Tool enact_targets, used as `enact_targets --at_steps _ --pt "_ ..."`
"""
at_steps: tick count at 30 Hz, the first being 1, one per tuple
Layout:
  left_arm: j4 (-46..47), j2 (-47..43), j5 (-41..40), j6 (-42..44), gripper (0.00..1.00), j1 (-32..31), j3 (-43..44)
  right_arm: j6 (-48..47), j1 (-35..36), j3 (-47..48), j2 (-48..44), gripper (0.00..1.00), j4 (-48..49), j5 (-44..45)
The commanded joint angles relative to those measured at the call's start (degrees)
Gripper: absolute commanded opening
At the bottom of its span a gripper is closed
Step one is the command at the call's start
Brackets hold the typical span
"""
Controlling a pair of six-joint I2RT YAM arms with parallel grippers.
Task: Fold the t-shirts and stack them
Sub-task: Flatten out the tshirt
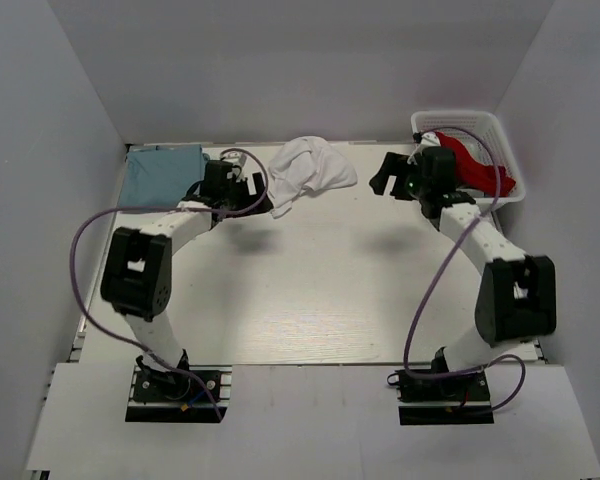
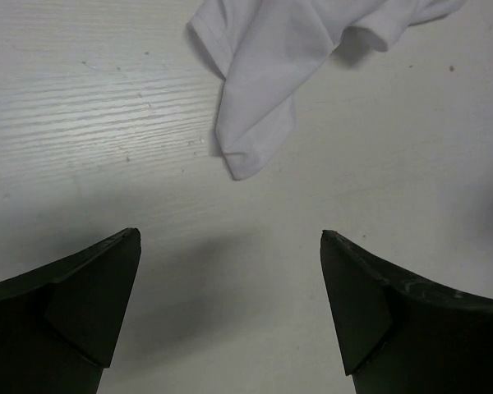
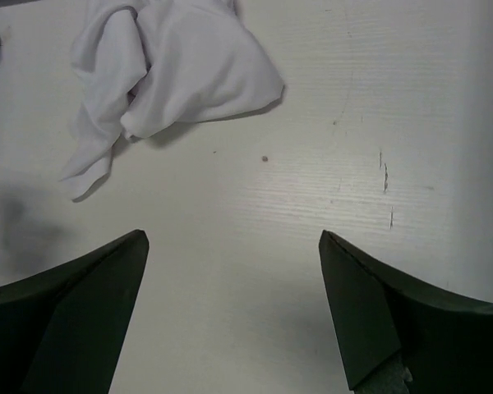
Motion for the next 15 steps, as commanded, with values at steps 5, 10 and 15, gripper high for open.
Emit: enact_targets --at_steps 5,10,15 --pt "-10.00 16.68 -3.45 3.92 0.95 -3.25 18.88 -5.85 1.36 25.21 21.48 0.90 -11.06 2.68" --pt "-14.06 21.28 -6.37 5.76 0.87 -4.49 23.21 -8.66 1.62 40.31 36.08 0.90 -12.74 1.73" --pt "-14.06 24.44 -7.68 5.77 0.80 -6.24 23.73 -10.59 2.24 47.20 45.12 0.90 -13.98 0.68"
